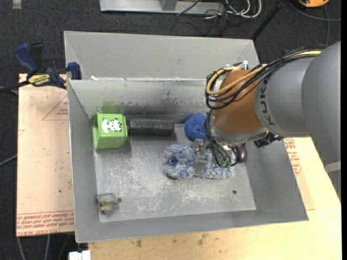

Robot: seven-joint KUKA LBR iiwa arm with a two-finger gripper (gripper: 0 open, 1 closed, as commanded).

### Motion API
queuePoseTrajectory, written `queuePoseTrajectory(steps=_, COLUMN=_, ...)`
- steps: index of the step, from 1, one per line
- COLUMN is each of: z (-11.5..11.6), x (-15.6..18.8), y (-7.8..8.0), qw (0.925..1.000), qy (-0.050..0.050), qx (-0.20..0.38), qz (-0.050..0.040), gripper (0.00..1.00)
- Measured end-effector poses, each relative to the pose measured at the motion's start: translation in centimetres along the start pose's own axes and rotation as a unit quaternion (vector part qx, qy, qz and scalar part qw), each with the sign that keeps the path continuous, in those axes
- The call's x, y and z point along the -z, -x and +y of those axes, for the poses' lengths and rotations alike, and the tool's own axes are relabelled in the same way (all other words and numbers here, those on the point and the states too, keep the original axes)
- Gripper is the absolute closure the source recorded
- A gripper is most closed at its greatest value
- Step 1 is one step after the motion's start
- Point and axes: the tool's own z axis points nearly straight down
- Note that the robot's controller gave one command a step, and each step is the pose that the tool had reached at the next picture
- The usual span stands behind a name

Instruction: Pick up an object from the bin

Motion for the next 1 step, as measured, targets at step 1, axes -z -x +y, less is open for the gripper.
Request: queuePoseTrajectory(steps=1, z=0.01, x=0.96, y=-0.02, qw=1.0000, qy=0.000, qx=0.000, qz=0.0001, gripper=1.00)
